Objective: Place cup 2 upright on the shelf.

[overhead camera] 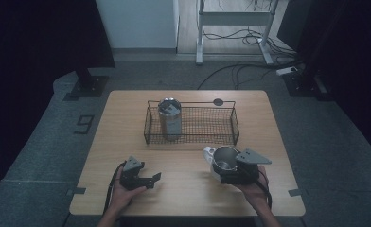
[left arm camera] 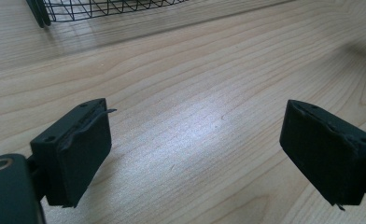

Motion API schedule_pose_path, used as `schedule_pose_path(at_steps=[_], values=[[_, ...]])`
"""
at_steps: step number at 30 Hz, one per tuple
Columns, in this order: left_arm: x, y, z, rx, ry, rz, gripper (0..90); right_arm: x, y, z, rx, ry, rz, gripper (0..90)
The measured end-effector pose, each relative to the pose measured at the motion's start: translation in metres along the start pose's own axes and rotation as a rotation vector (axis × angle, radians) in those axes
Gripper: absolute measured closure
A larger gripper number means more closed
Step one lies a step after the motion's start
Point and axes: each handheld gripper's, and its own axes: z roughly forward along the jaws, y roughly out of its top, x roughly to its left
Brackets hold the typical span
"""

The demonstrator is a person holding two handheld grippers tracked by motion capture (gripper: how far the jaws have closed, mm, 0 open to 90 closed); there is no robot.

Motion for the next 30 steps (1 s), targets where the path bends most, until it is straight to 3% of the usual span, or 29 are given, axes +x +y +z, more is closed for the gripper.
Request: schedule_pose_path(at_steps=[30], values=[[-0.001, -0.001, 0.001, 0.008, -0.005, 0.0, 9.3, -0.001, 0.034, -0.007, -0.034, 0.021, -0.015, 6.3]])
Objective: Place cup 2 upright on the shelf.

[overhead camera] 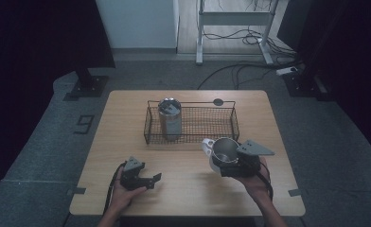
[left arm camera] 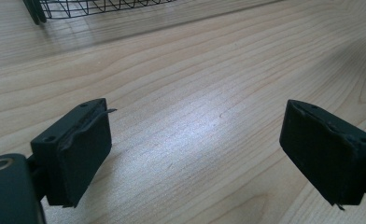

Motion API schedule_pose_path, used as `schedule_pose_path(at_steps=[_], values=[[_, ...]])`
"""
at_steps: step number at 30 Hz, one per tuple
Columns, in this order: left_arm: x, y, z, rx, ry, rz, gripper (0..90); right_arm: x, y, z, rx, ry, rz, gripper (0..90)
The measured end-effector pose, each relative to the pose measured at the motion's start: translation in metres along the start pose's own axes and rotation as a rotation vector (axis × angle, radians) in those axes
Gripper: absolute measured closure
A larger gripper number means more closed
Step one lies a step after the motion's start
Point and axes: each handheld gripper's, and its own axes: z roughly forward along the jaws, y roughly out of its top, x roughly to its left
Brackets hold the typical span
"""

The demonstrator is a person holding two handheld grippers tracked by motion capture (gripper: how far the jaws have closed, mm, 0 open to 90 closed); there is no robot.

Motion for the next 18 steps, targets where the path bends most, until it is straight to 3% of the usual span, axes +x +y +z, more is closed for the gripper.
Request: schedule_pose_path(at_steps=[18], values=[[0.0, -0.001, 0.002, 0.004, 0.0, 0.002, 9.4, -0.011, 0.015, 0.007, -0.007, -0.004, 0.018, 6.3]])
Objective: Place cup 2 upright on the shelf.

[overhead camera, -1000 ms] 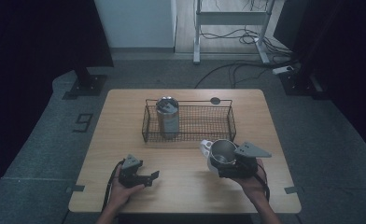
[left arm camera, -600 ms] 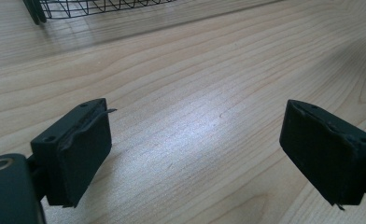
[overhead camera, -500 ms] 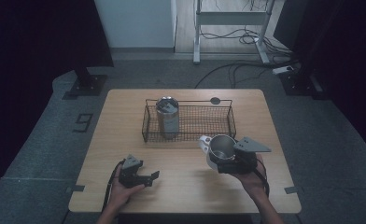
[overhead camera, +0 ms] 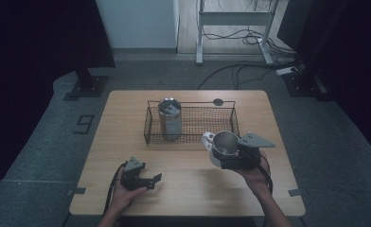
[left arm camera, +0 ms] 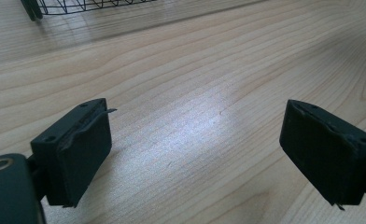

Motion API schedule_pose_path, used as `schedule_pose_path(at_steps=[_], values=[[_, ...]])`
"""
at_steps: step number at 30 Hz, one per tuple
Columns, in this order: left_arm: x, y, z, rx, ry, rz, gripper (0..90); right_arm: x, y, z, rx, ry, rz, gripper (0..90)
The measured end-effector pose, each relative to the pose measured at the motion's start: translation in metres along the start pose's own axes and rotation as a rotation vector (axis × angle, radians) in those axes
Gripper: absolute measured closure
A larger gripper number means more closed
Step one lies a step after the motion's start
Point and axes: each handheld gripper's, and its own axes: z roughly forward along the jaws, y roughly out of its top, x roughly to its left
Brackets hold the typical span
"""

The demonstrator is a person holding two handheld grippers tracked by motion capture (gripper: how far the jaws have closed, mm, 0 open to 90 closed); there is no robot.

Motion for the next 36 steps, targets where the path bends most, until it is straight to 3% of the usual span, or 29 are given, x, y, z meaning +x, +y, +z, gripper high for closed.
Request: schedule_pose_path(at_steps=[36], values=[[0.001, 0.0, -0.002, 0.0, -0.005, -0.001, 9.4, -0.018, 0.034, 0.01, -0.017, -0.036, -0.001, 6.4]])
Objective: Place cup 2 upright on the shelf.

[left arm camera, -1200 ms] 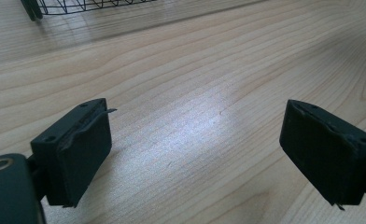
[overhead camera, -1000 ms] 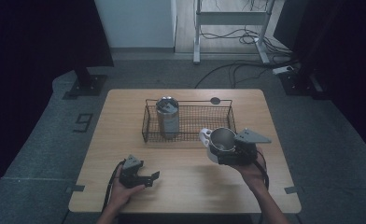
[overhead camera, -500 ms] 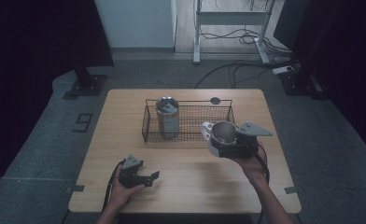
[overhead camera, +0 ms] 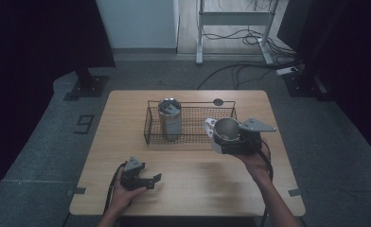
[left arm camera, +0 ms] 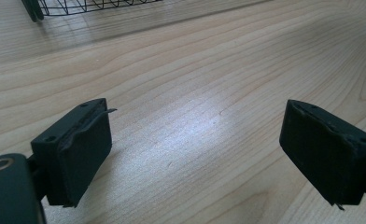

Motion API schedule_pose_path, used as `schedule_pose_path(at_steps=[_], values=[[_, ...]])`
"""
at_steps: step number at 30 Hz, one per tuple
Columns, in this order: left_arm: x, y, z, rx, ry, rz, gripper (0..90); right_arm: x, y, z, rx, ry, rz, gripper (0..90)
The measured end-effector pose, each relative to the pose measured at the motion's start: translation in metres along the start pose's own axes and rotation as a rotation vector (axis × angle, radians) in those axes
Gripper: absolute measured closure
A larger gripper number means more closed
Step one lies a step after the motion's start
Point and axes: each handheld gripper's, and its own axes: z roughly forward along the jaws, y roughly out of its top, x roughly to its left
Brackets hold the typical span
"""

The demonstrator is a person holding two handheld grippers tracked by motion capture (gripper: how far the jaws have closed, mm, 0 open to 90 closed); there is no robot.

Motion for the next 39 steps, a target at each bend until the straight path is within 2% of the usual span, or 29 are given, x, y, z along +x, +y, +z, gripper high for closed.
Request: schedule_pose_path(at_steps=[22, 39], values=[[0.0, 0.0, -0.001, -0.002, 0.0, 0.002, 9.5, -0.011, 0.016, 0.011, 0.0, -0.016, 0.003, 6.3], [0.001, 0.0, -0.001, -0.005, 0.003, 0.001, 9.5, -0.025, 0.022, 0.025, 0.011, -0.029, 0.001, 6.3]])
